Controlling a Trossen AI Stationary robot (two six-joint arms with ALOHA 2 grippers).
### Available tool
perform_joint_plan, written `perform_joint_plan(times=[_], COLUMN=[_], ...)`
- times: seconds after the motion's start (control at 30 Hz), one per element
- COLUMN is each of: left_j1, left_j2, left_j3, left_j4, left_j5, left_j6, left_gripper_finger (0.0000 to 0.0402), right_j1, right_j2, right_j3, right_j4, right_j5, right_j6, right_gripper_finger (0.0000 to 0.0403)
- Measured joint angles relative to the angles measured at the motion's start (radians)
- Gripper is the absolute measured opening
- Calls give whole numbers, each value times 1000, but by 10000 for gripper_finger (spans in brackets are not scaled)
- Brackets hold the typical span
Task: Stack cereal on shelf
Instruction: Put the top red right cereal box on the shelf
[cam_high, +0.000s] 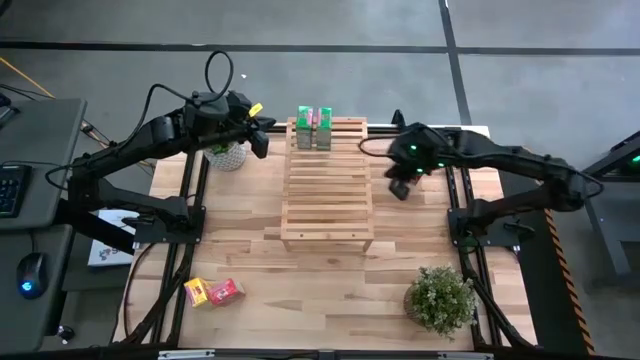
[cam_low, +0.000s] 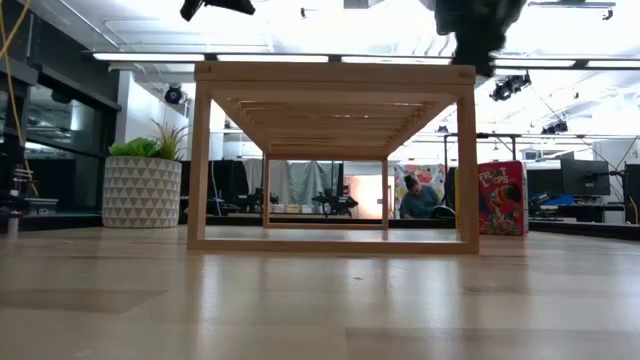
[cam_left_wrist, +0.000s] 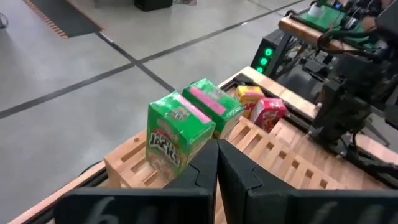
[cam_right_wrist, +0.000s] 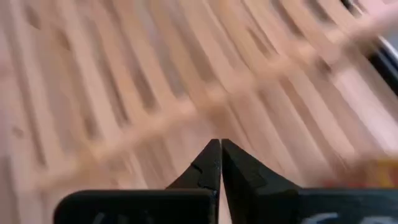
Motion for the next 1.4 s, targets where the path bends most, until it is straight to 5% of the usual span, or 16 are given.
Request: perform_joint_plan(times=[0.13,0.33,0.6,0.87,1.4], left_j1=[0,0,0,0,0], left_j2=[7,22,36,36,40], left_j3=[0,0,0,0,0], left_j4=[12,11,11,12,12], left_j5=[0,0,0,0,-30], left_j6=[0,0,-3,-25,-54], left_gripper_finger=[0,0,0,0,0], right_j1=[-10,-58,-226,-361,-399], right_j2=[-50,-48,13,44,44], right_j3=[0,-7,-115,-221,-404], right_j4=[-101,-203,-175,-53,90], right_j5=[95,264,293,239,234], right_j6=[35,81,60,-27,-67], right_gripper_finger=[57,191,339,358,352])
